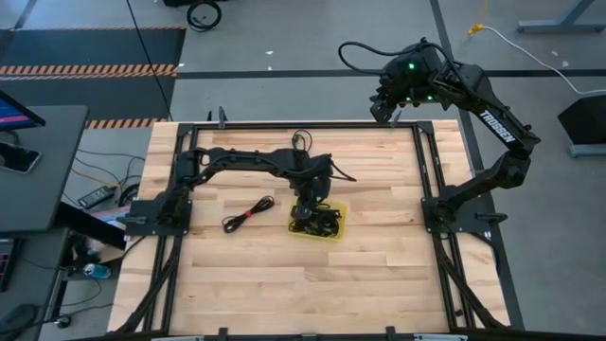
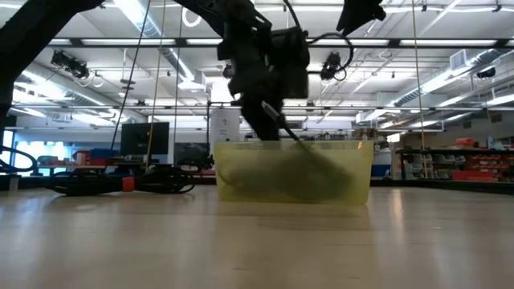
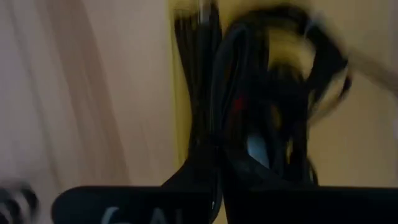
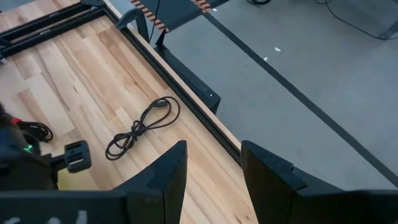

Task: Pick and place USB-C Cables
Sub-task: Put the black charger cable into the yellow bin

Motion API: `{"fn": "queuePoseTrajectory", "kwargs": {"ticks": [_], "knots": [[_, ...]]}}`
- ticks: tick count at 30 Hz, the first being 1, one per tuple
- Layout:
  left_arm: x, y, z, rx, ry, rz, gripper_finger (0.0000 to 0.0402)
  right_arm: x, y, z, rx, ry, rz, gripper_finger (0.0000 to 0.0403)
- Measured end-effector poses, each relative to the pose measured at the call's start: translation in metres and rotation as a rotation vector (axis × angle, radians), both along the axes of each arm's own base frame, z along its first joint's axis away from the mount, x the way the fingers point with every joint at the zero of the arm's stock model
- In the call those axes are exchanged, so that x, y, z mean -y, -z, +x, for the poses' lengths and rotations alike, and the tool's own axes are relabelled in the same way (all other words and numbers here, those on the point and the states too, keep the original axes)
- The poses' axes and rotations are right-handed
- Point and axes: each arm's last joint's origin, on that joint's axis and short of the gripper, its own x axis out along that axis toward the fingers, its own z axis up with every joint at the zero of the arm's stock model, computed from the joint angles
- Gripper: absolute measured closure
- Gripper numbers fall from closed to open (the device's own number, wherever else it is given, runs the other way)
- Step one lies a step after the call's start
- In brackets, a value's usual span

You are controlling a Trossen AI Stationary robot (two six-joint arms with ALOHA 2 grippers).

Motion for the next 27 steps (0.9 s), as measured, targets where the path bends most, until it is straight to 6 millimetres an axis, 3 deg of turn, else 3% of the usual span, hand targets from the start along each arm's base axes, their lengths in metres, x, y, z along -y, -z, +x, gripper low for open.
{"fn": "queuePoseTrajectory", "kwargs": {"ticks": [7, 14, 21, 27], "knots": [[-0.002, 0.016, -0.002, -0.080, -0.007, -0.001, 0.0391, 0.000, -0.001, 0.000, -0.006, -0.015, -0.016, 0.0245], [-0.002, 0.018, -0.001, -0.090, -0.040, -0.006, 0.0390, 0.000, -0.001, 0.000, -0.017, -0.029, -0.028, 0.0245], [-0.003, 0.013, 0.002, -0.072, -0.093, -0.017, 0.0316, 0.000, -0.001, 0.000, -0.020, -0.032, -0.031, 0.0245], [-0.005, -0.018, 0.010, -0.054, -0.162, -0.039, 0.0268, 0.000, -0.001, 0.000, -0.024, -0.037, -0.035, 0.0245]]}}
